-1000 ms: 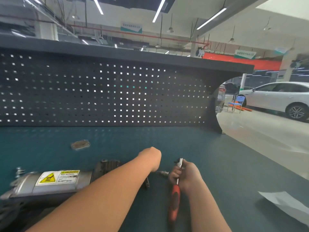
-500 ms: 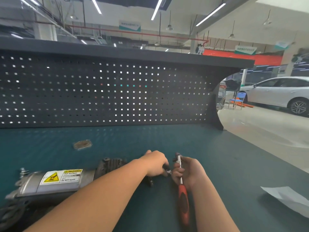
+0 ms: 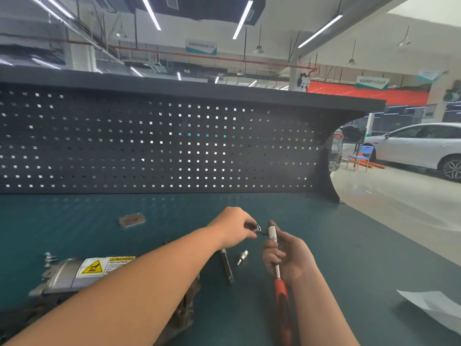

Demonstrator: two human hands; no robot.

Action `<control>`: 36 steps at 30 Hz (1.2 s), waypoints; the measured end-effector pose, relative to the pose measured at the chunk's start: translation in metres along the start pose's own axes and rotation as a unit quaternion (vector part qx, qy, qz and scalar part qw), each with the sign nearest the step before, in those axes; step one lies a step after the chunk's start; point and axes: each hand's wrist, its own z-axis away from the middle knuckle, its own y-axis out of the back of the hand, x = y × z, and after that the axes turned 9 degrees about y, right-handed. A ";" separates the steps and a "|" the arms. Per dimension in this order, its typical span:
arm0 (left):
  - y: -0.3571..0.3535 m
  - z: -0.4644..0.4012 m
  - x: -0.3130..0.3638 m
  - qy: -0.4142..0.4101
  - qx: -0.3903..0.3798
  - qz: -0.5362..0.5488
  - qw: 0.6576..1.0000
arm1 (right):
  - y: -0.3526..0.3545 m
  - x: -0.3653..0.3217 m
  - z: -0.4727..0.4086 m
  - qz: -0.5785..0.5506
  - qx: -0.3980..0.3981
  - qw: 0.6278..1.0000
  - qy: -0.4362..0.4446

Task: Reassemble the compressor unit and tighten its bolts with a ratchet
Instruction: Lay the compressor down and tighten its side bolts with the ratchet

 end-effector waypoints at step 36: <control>0.040 0.049 0.003 -0.067 0.086 -0.140 0.984 | -0.041 0.034 0.018 -0.015 -0.118 0.993 -0.019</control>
